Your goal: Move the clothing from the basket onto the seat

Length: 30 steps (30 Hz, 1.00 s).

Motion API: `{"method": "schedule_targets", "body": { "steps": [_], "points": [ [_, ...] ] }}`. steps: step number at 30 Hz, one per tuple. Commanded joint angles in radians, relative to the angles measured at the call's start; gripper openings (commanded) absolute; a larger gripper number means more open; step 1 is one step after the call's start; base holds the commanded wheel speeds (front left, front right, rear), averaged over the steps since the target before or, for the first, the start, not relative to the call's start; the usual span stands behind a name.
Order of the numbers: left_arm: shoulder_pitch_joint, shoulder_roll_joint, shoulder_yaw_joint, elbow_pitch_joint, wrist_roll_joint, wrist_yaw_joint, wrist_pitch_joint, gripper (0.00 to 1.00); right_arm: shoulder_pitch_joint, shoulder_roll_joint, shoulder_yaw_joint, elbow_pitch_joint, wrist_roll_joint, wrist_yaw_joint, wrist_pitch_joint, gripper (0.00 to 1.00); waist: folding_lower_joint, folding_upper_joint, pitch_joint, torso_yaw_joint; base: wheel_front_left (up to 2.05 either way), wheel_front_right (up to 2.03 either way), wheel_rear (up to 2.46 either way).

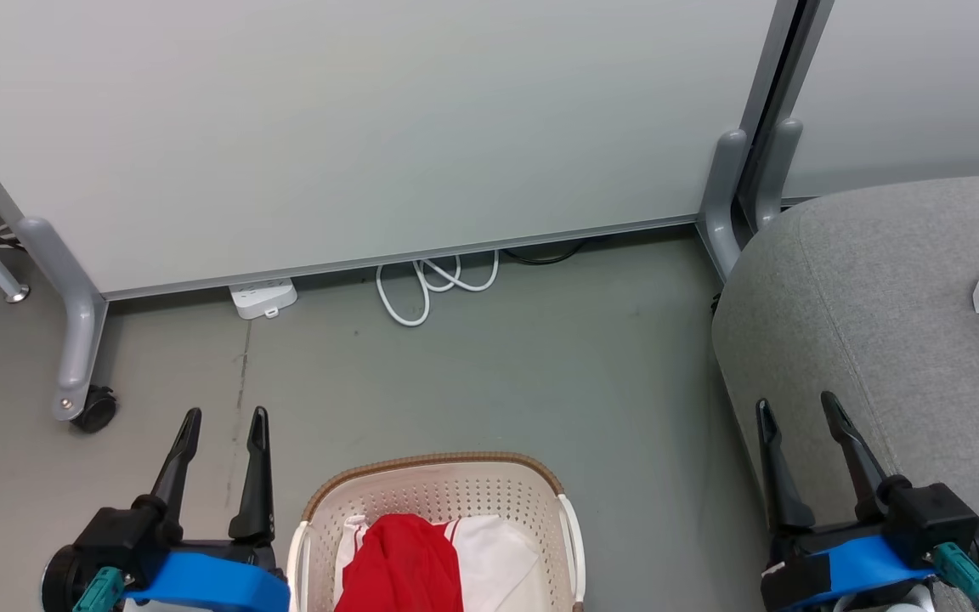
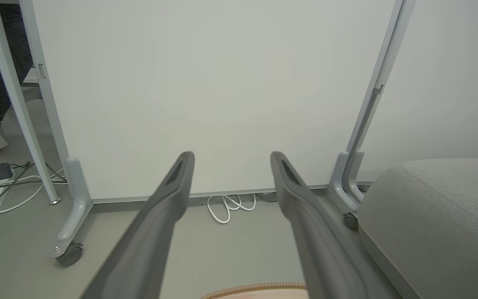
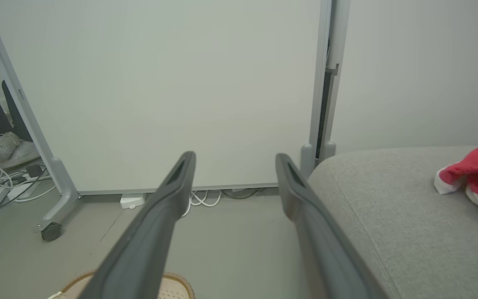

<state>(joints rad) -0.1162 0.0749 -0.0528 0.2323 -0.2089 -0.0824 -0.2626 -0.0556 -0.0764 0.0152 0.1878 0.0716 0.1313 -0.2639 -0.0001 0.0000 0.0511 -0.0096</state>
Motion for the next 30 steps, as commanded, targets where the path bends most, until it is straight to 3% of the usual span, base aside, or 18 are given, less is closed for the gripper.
{"method": "schedule_targets", "body": {
  "steps": [1,18,26,30],
  "points": [
    [0.017,-0.001,0.011,0.002,0.006,-0.005,-0.003,1.0,0.018,0.006,-0.001,0.005,0.001,-0.001,-0.001,1.0,0.0001,0.0,-0.004,-0.002,0.0,0.0,0.0],
    [0.005,-0.023,0.024,0.033,0.048,-0.042,-0.003,1.0,0.028,0.022,-0.006,0.028,0.001,-0.001,-0.001,1.0,0.0001,0.0,-0.008,0.008,0.0,0.0,0.0],
    [-0.142,-0.018,-0.073,0.11,0.066,-0.048,-0.003,1.0,-0.033,0.023,-0.004,0.012,-0.009,-0.001,-0.001,1.0,0.0001,0.0,0.065,0.0,0.0,0.0,0.0],
    [-0.259,0.027,-0.202,0.188,0.056,-0.049,-0.003,1.0,-0.09,0.02,-0.007,-0.009,-0.018,-0.001,-0.001,1.0,0.0001,0.0,0.146,-0.025,0.0,0.0,0.0]
  ]
}}
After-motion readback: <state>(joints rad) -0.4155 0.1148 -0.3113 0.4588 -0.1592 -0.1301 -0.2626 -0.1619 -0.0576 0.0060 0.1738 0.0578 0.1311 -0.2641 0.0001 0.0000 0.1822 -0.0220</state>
